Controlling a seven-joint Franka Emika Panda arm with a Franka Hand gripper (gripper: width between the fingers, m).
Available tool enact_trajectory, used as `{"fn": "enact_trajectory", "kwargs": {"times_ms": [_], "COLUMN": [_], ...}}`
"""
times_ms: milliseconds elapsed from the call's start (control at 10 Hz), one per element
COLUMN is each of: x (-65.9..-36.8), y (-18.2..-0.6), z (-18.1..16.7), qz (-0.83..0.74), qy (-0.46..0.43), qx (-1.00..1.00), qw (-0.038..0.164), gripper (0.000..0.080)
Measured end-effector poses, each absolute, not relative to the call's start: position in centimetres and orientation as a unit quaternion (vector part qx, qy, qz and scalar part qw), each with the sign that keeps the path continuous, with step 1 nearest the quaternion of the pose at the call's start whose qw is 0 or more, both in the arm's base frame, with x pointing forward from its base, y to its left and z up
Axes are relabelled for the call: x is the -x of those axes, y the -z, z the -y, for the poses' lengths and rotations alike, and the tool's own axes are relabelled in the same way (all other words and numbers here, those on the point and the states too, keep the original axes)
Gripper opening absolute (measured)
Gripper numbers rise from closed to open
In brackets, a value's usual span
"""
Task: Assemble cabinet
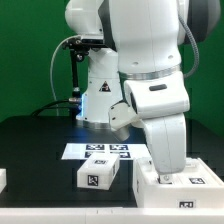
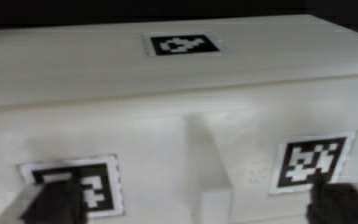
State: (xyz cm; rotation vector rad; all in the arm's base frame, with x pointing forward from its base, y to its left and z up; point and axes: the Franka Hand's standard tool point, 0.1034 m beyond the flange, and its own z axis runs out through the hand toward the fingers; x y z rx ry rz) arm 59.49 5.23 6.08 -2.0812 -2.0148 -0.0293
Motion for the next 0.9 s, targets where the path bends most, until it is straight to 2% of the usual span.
{"fn": "enact_trajectory", "kwargs": {"times_ms": [100,200,300,900], "x": [-59.26,-59.15,-59.12,-59.11], "y": [-6.17,-6.23,-6.25,-6.34], "z": [-5.23,-5.23,-5.23,-5.22], "qz": [0.691,0.691,0.691,0.69], "qy": [0.006,0.004,0.003,0.003], "qx": [0.712,0.712,0.712,0.712], "qw": [0.126,0.127,0.128,0.128], "gripper": [0.0728,0.0779,0.0796,0.0795]}}
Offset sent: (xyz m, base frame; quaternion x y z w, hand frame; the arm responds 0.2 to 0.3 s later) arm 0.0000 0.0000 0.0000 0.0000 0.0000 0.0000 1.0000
